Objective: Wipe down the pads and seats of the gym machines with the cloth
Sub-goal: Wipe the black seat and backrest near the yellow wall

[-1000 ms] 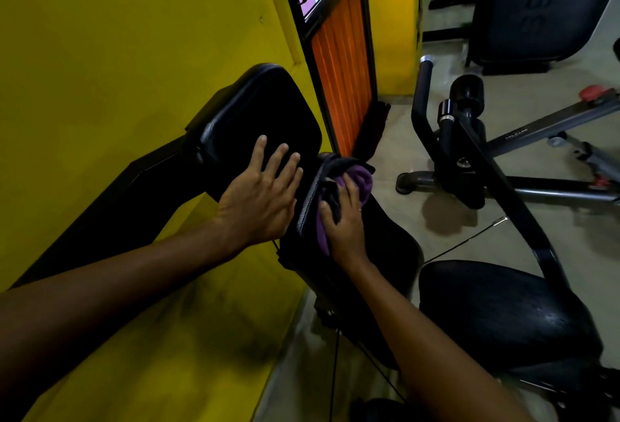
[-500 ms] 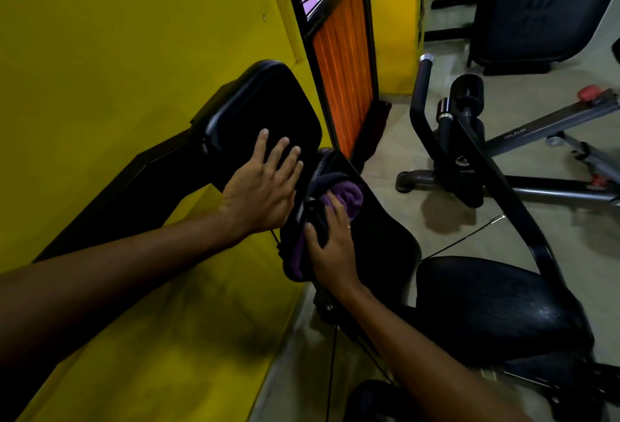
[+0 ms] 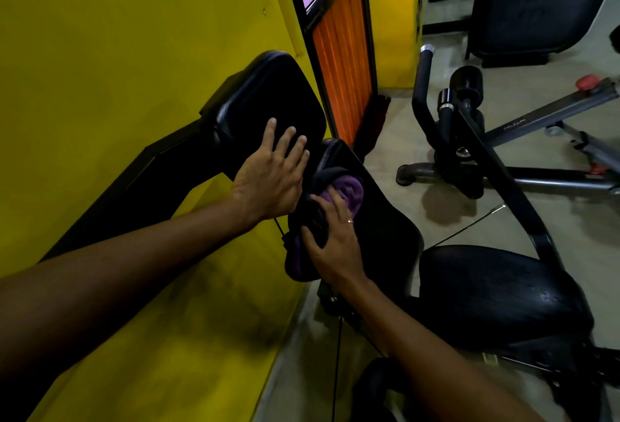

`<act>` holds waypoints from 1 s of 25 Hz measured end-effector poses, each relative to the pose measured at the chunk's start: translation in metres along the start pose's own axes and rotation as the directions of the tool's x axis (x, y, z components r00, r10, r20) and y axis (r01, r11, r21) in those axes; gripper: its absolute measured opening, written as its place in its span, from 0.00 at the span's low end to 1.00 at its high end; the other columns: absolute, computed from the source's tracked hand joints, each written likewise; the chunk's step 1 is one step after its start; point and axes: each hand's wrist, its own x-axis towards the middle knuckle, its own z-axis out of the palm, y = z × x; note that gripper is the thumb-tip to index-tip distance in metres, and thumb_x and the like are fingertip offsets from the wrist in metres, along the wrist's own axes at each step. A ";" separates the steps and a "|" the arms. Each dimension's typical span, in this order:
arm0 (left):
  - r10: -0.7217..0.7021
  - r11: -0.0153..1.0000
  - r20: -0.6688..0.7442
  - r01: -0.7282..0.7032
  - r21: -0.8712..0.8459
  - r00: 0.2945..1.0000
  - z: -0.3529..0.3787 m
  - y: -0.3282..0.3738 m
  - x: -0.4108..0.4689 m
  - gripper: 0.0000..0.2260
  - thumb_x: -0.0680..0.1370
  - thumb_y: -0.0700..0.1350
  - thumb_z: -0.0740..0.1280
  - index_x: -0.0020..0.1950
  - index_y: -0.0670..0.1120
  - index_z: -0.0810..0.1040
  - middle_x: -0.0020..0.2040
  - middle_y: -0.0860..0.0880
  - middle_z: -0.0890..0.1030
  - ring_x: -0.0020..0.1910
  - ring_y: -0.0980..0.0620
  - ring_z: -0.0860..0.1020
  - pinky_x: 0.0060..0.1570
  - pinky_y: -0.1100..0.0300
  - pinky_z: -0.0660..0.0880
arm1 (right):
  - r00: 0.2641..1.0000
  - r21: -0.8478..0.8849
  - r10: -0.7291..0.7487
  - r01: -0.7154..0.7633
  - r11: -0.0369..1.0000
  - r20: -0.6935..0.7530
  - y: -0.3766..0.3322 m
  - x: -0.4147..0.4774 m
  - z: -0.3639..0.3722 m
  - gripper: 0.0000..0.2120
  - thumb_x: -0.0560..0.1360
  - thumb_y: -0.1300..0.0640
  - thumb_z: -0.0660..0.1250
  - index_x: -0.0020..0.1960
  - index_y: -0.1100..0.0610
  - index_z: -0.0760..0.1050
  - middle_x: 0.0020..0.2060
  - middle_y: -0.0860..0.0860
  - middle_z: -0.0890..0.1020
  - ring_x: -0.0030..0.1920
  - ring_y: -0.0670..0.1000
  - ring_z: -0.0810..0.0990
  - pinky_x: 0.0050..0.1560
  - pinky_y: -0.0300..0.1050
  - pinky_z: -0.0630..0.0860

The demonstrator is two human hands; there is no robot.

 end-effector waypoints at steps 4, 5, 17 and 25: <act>0.000 1.000 -0.003 0.000 -0.008 1.000 -0.001 0.000 0.000 0.29 0.83 0.54 0.40 0.81 0.43 0.55 0.81 0.40 0.55 0.80 0.35 0.53 0.74 0.30 0.46 | 0.888 0.225 0.458 -0.456 0.861 0.046 0.042 0.028 -0.013 0.28 0.81 0.46 0.60 0.78 0.55 0.62 0.78 0.55 0.62 0.78 0.55 0.62 0.77 0.50 0.62; 0.004 1.000 0.000 -0.004 -0.015 1.000 -0.001 0.000 0.001 0.29 0.83 0.54 0.40 0.81 0.43 0.55 0.81 0.40 0.55 0.80 0.35 0.53 0.74 0.30 0.46 | 0.858 0.235 0.512 -0.506 0.830 0.037 0.038 0.036 -0.012 0.28 0.82 0.47 0.61 0.77 0.58 0.62 0.77 0.57 0.63 0.77 0.59 0.62 0.77 0.56 0.61; -0.013 1.000 -0.026 0.013 -0.015 1.000 0.001 0.000 0.001 0.29 0.83 0.54 0.42 0.81 0.43 0.57 0.81 0.40 0.57 0.79 0.36 0.55 0.75 0.31 0.47 | 0.987 -0.187 -0.012 0.042 0.982 0.161 0.048 -0.024 -0.005 0.50 0.69 0.53 0.79 0.81 0.49 0.50 0.81 0.53 0.50 0.81 0.61 0.51 0.74 0.64 0.65; 0.007 1.000 -0.024 -0.007 -0.005 1.000 0.002 0.001 0.000 0.30 0.83 0.55 0.40 0.81 0.42 0.54 0.81 0.39 0.55 0.80 0.36 0.54 0.75 0.31 0.47 | 0.997 -0.108 -0.030 0.037 0.993 0.067 0.004 0.011 0.003 0.41 0.74 0.43 0.74 0.79 0.54 0.60 0.79 0.56 0.58 0.80 0.61 0.54 0.77 0.58 0.57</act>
